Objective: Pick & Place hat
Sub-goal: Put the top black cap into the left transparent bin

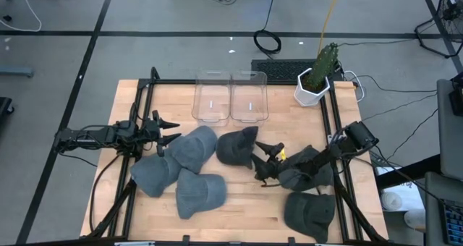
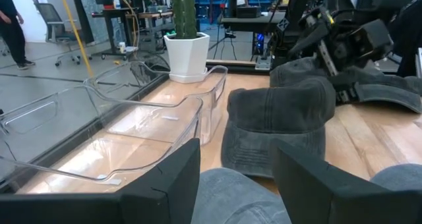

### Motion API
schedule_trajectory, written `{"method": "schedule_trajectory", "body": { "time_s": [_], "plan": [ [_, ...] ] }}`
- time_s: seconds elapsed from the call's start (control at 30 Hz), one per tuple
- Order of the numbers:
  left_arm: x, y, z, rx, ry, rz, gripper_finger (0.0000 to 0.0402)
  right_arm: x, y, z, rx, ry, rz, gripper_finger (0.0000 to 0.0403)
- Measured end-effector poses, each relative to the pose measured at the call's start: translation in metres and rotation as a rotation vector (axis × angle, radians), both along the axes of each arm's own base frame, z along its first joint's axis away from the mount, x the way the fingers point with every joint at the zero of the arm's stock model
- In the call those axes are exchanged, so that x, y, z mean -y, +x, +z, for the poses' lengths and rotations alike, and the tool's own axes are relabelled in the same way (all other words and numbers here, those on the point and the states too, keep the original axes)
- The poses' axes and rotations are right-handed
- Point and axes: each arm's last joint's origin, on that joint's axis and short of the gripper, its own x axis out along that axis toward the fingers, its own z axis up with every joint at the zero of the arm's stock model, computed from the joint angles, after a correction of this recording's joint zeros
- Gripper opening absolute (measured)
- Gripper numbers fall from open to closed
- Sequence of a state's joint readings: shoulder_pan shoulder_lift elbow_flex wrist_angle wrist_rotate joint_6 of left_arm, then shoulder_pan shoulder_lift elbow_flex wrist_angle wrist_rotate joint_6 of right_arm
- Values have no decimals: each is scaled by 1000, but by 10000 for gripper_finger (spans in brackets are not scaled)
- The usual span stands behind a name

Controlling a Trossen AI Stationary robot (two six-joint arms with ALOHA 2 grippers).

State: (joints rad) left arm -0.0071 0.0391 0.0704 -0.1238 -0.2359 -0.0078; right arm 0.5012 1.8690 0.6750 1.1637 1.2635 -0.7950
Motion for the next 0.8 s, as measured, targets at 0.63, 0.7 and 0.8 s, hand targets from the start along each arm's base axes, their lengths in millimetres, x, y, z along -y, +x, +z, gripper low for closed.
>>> {"method": "schedule_trajectory", "body": {
  "time_s": [0.63,0.7,0.8],
  "plan": [
    [0,0,0,1,0,0,191,-29,-2,28,-36,-156,96,283],
    [0,0,0,0,0,0,191,-32,-3,23,-45,-139,118,283],
    [0,0,0,1,0,0,191,-34,-4,11,-77,-100,141,283]
  ]
}}
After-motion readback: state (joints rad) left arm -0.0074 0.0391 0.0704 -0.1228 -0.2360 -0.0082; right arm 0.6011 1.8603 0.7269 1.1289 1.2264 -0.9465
